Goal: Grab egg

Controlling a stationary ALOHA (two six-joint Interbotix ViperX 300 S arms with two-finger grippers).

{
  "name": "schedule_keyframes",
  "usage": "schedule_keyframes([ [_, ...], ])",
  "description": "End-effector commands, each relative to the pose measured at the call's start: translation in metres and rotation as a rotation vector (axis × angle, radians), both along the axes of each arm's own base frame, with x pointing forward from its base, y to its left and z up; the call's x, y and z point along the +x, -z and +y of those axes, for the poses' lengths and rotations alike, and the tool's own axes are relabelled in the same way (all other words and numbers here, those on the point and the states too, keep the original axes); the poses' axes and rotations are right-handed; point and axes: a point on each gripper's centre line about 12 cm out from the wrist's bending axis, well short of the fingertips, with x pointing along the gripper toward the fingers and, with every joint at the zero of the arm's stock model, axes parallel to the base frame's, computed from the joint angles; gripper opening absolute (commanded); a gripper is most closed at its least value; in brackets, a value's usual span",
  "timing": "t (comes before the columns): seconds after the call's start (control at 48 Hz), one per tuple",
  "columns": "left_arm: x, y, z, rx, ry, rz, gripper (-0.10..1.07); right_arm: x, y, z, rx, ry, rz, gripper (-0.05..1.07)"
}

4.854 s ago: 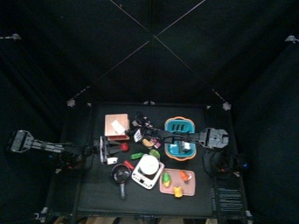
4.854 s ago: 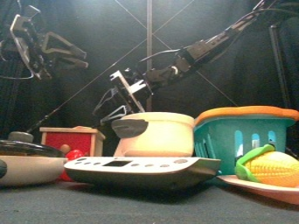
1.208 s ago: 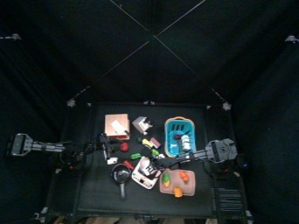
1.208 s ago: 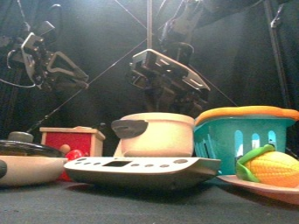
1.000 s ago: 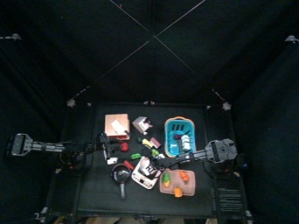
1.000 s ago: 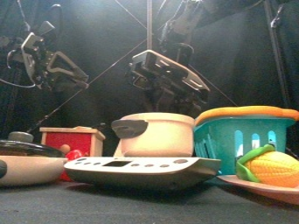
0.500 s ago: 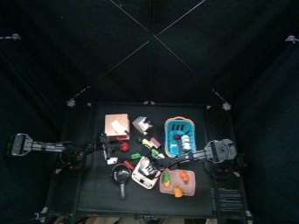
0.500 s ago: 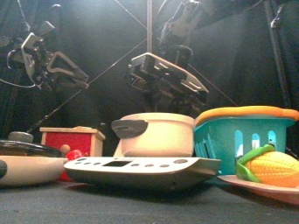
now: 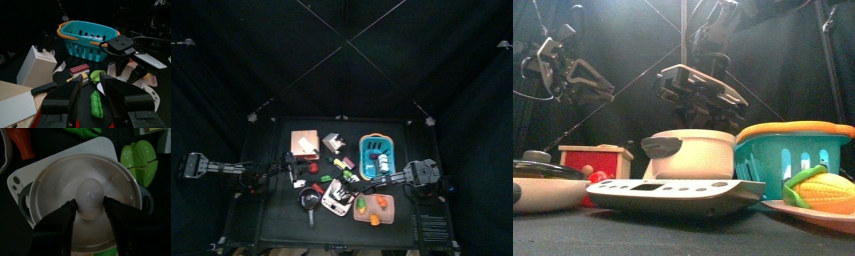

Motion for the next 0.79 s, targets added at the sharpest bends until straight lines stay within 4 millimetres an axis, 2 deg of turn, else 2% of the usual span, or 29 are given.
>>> schedule_keyframes([
  [0.0,0.002,-0.004,0.001,0.005,-0.002,-0.011,0.75,0.002,-0.027,-0.010,-0.024,0.011,-0.040,0.62],
  [0.146,0.002,-0.004,0.001,0.006,-0.002,-0.011,0.75,0.003,-0.051,-0.014,-0.083,0.002,-0.058,0.62],
  [0.354,0.002,-0.004,0.001,0.005,-0.002,-0.011,0.75,0.009,-0.066,-0.013,-0.112,-0.007,-0.081,0.62],
  [0.771,0.002,-0.003,0.001,0.006,-0.002,-0.009,0.75,0.008,-0.060,-0.010,-0.102,-0.017,-0.086,0.62],
])
